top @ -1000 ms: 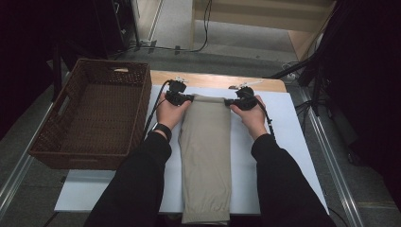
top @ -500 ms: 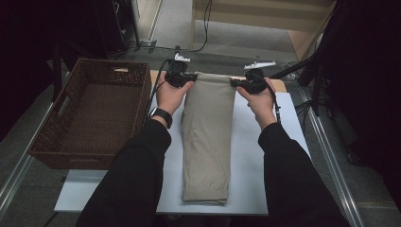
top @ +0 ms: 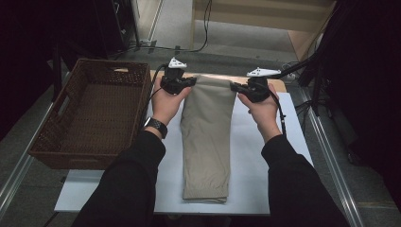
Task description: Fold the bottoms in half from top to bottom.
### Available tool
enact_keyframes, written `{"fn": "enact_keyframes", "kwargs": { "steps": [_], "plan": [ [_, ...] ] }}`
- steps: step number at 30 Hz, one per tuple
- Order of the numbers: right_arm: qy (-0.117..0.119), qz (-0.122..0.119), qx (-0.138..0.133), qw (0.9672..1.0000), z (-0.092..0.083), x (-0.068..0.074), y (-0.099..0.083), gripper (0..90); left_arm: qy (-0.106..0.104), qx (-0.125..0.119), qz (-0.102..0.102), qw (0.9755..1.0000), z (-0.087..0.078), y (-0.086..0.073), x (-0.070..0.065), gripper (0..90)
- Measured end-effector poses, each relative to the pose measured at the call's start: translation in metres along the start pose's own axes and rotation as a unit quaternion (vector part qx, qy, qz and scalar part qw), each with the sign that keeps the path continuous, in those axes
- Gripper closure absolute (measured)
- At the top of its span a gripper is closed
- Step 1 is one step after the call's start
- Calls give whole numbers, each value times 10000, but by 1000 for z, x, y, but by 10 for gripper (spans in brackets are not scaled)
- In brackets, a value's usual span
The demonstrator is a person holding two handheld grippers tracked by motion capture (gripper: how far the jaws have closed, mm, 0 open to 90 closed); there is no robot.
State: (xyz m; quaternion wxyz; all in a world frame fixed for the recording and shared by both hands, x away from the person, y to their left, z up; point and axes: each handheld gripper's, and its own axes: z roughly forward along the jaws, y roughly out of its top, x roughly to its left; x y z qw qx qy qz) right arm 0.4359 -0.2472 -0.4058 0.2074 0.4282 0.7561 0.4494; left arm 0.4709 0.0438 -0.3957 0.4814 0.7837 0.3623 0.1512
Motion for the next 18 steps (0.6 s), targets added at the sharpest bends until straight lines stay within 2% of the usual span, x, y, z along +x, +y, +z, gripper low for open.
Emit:
{"fn": "enact_keyframes", "kwargs": {
  "steps": [13, 16, 18],
  "plan": [
    [131, -55, -185, 9997, -24, 25, -27, 862, -130, -115, 43, 9998, -27, -26, -22, 881],
    [109, -153, -215, 9996, -29, 30, -33, 862, -217, -159, -11, 9996, -32, -31, -26, 881],
    [159, -121, -301, 9993, -32, 32, -38, 862, -251, -198, -34, 9995, -35, -36, -30, 881]
  ]
}}
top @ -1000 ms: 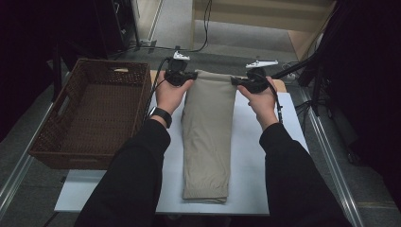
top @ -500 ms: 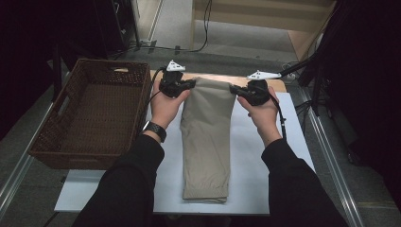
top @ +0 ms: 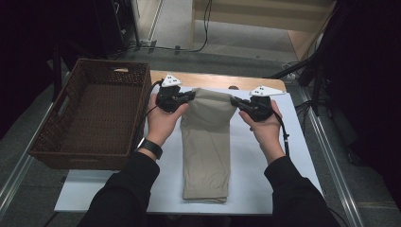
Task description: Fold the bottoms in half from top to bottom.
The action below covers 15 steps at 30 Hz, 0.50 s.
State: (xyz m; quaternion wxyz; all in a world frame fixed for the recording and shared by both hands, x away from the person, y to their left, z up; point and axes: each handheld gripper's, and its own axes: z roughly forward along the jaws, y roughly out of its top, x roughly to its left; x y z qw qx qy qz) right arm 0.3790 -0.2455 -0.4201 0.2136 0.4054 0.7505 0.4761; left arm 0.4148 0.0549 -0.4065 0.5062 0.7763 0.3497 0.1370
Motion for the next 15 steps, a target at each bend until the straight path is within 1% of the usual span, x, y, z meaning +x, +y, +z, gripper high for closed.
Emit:
{"fn": "enact_keyframes", "kwargs": {
  "steps": [5, 10, 15],
  "plan": [
    [49, 50, -37, 10000, -6, 3, -12, 862, -51, -3, -4, 10000, -6, -11, -5, 881],
    [98, -84, -56, 9999, -10, 14, -19, 862, -104, -44, -55, 9999, -12, -20, -10, 880],
    [118, -107, -83, 9998, -15, 20, -25, 862, -143, -54, -16, 9999, -19, -30, -16, 880]
  ]
}}
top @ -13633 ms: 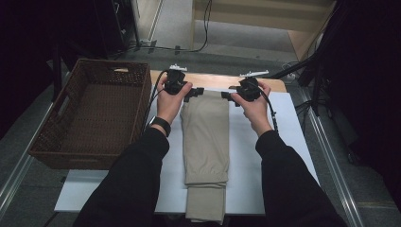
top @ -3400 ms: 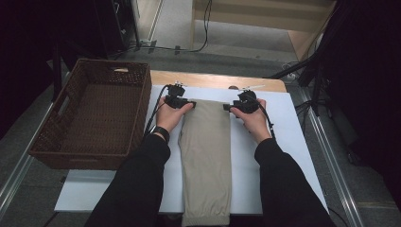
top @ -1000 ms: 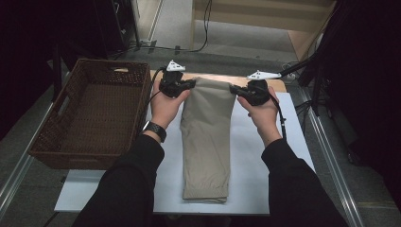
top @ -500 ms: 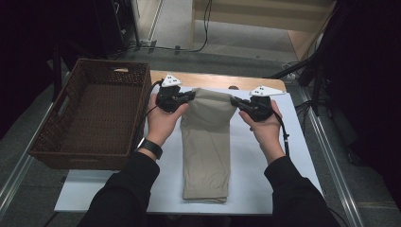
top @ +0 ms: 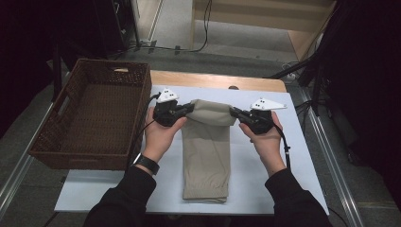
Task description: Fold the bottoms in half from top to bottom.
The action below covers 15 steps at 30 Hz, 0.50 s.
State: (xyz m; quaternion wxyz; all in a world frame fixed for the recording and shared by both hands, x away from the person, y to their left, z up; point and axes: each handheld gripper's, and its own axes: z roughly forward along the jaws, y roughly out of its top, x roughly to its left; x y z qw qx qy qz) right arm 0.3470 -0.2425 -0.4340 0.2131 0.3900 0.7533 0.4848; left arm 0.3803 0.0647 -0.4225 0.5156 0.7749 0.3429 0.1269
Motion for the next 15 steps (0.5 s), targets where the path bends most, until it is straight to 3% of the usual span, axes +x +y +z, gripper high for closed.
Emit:
{"fn": "enact_keyframes", "kwargs": {
  "steps": [8, 15],
  "plan": [
    [50, -88, -59, 9999, -9, 11, -7, 862, -91, -47, 76, 9999, -11, -12, -6, 881],
    [101, -134, -98, 9998, -17, 22, -16, 862, -223, -123, -12, 9997, -21, -25, -11, 880]
  ]
}}
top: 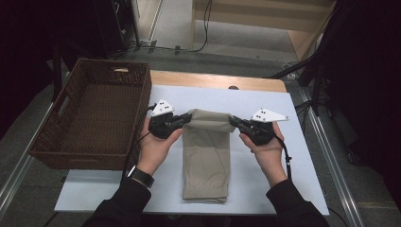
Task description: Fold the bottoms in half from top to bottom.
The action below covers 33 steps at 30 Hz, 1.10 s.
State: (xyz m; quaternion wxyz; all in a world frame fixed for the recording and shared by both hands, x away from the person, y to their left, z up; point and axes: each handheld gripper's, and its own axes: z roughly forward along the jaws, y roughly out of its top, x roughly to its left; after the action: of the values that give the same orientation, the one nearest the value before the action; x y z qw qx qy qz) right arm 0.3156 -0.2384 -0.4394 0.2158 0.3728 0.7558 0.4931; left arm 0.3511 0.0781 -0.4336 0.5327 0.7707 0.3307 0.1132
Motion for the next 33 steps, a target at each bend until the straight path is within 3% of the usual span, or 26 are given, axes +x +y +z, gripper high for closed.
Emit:
{"fn": "enact_keyframes", "kwargs": {
  "steps": [18, 33],
  "plan": [
    [117, 26, 14, 9999, -23, 21, -29, 862, -188, -2, 202, 9996, -23, -23, -31, 880],
    [291, 18, -28, 9996, -36, 45, -47, 861, -239, 31, 252, 9994, -42, -51, -46, 879]
  ]
}}
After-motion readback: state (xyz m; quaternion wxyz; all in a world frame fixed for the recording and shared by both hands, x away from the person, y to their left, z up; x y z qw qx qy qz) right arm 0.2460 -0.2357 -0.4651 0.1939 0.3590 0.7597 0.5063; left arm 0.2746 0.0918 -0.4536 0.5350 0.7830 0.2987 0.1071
